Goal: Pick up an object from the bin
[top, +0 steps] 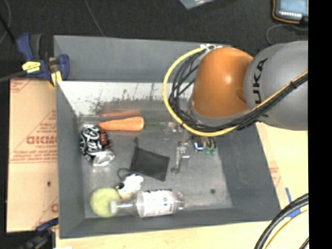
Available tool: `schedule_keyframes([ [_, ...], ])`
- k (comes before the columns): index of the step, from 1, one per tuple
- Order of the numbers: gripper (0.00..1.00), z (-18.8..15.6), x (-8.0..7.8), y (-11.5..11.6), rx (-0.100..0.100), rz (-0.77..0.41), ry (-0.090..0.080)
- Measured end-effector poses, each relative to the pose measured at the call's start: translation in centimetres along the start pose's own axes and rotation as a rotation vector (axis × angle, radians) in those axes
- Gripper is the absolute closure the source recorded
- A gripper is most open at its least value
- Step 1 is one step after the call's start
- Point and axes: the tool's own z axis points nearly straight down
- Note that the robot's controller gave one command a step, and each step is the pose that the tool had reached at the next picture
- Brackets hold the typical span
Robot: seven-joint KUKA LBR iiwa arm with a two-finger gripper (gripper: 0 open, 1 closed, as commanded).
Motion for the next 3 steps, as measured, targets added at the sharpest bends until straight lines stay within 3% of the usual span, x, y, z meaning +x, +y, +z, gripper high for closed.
schedule_keyframes([
  [1,0.00,-0.4,-0.1,0.0,0.000,0.001,-0.006],
  [2,0.00,1.9,-1.7,3.6,0.001,-0.001,-0.011],
  [3,0.00,5.0,0.2,6.4,-0.001,-0.094,-0.009],
])
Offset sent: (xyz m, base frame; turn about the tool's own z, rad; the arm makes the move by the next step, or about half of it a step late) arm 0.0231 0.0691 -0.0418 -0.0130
